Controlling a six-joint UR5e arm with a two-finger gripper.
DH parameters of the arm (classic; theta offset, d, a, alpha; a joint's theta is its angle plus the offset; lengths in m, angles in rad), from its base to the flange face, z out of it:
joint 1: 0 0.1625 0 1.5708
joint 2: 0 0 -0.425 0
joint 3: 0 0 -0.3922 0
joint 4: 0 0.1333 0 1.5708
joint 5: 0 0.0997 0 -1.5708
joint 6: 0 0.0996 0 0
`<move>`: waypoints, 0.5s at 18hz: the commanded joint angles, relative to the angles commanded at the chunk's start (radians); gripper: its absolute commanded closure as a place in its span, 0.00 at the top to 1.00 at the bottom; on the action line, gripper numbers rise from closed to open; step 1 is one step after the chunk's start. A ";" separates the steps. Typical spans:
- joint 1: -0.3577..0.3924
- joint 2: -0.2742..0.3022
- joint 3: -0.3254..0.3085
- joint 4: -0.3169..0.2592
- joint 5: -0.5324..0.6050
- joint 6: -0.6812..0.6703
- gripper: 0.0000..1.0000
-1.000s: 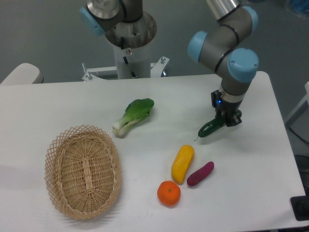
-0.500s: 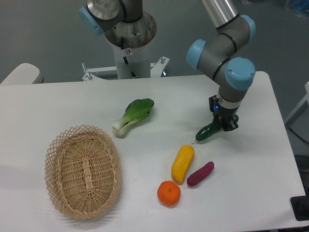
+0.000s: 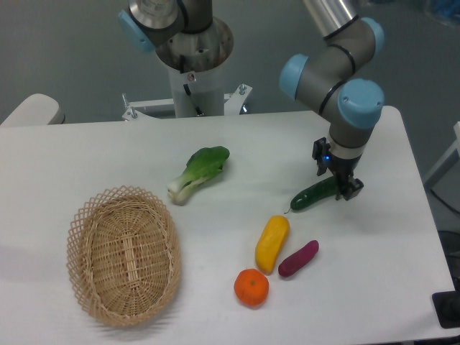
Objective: Place the cucumber on the table
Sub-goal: 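Open the gripper to release the cucumber, then raise the open gripper away from the cucumber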
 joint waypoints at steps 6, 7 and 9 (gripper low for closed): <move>-0.044 0.022 0.063 -0.014 -0.015 -0.225 1.00; -0.054 0.023 0.063 -0.012 -0.015 -0.258 1.00; -0.084 0.038 0.057 -0.012 -0.011 -0.286 1.00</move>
